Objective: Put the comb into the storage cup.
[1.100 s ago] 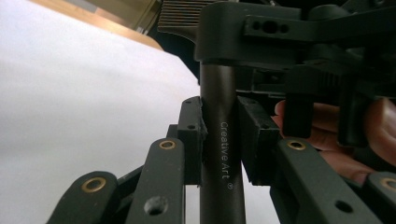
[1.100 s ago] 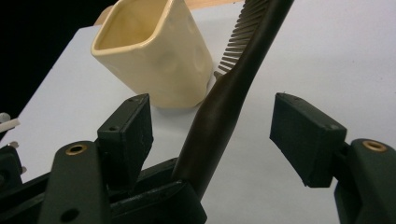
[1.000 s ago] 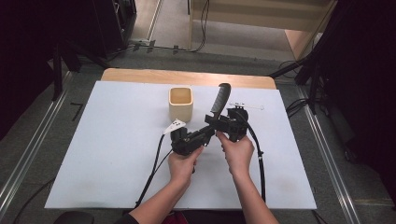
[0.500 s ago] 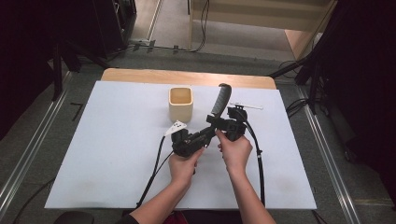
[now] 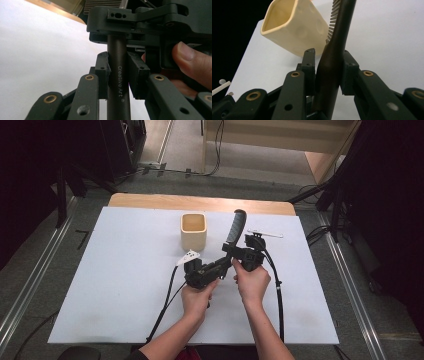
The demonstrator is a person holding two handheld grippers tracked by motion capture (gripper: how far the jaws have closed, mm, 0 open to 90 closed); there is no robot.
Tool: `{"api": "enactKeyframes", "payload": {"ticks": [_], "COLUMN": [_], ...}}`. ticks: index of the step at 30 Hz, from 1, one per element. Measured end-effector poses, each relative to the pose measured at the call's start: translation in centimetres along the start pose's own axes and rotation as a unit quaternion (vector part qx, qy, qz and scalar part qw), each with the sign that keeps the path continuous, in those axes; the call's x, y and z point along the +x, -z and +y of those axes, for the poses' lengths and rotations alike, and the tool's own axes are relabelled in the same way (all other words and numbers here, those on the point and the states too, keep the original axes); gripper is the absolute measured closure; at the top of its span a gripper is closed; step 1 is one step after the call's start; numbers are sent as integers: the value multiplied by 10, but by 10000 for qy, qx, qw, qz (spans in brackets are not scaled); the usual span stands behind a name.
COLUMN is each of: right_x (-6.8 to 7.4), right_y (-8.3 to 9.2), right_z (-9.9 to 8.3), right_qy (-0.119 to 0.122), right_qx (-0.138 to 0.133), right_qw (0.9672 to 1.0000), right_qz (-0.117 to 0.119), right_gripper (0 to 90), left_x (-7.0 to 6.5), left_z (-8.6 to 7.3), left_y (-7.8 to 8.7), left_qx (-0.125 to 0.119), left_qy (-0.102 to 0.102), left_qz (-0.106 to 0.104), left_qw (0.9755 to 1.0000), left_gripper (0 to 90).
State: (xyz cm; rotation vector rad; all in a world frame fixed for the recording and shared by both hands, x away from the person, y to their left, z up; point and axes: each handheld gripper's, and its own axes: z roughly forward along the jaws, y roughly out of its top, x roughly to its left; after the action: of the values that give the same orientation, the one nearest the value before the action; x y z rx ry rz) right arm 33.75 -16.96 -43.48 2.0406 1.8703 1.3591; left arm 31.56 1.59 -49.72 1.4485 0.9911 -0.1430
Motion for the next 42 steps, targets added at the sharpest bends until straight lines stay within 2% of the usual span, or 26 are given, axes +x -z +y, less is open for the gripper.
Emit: {"api": "enactKeyframes", "payload": {"ticks": [7,8,10,11,12,13,15,16,20,21,24,25,26,29,31,32,33,35,36,37,39,40,41,42], "right_x": [-1,-1,-1,-2,-3,-4,-4,-4,-5,-5,-6,-6,-6,-6,-6,-6,-5,-3,-2,-1,2,3,3,7], "right_y": [0,1,1,2,3,4,5,6,8,8,9,9,10,12,13,14,14,15,16,17,19,20,20,22], "right_z": [0,0,1,1,2,2,3,3,3,3,4,4,4,4,5,4,4,3,2,1,-1,-3,-3,-6], "right_qy": [-15,3,0,-1,-23,-10,20,52,87,97,129,129,155,209,291,320,358,463,530,600,740,810,810,976], "right_qx": [28,-20,-30,-39,-39,-41,-66,-73,-127,-123,-133,-133,-157,-218,-319,-349,-367,-445,-504,-605,-787,-868,-868,-1086], "right_qw": [10000,10000,10000,10000,10000,10000,10000,9999,9999,9999,9998,9998,9997,9995,9990,9988,9986,9977,9970,9960,9937,9923,9923,9885], "right_qz": [18,5,-12,-8,-10,-15,-27,-46,-56,-59,-76,-76,-95,-92,-120,-115,-140,-201,-238,-254,-289,-347,-347,-390], "right_gripper": [695,698,698,699,699,699,699,699,699,699,699,699,700,700,700,700,700,700,700,700,700,700,700,701], "left_x": [-2,-5,-7,-8,-10,-10,-12,-15,-15,-14,-14,-14,-14,-13,-12,-11,-11,-11,-10,-10,-9,-9,-8,-7], "left_z": [2,3,4,5,7,8,9,12,18,21,24,24,27,30,32,35,35,39,41,41,46,46,47,49], "left_y": [-1,-2,-2,-3,-4,-3,-3,-3,0,1,3,3,6,9,11,14,14,19,21,21,28,28,30,32], "left_qx": [131,211,284,337,448,468,499,598,782,911,1098,1098,1182,1251,1350,1453,1453,1610,1675,1675,1798,1798,1853,1913], "left_qy": [-81,-178,-250,-301,-262,-295,-354,-481,-505,-501,-546,-546,-624,-598,-627,-636,-636,-698,-706,-706,-797,-797,-803,-845], "left_qz": [47,99,136,138,138,141,158,179,185,209,229,229,252,256,273,285,285,281,283,283,306,306,313,338], "left_qw": [9999,9996,9992,9989,9986,9984,9980,9969,9955,9944,9922,9922,9907,9900,9885,9869,9869,9841,9829,9829,9800,9800,9789,9773], "left_gripper": [716,711,652,652,562,538,501,479,434,431,417,410,410,400,394,393,393,373,372,371,364,358,358,353]}}
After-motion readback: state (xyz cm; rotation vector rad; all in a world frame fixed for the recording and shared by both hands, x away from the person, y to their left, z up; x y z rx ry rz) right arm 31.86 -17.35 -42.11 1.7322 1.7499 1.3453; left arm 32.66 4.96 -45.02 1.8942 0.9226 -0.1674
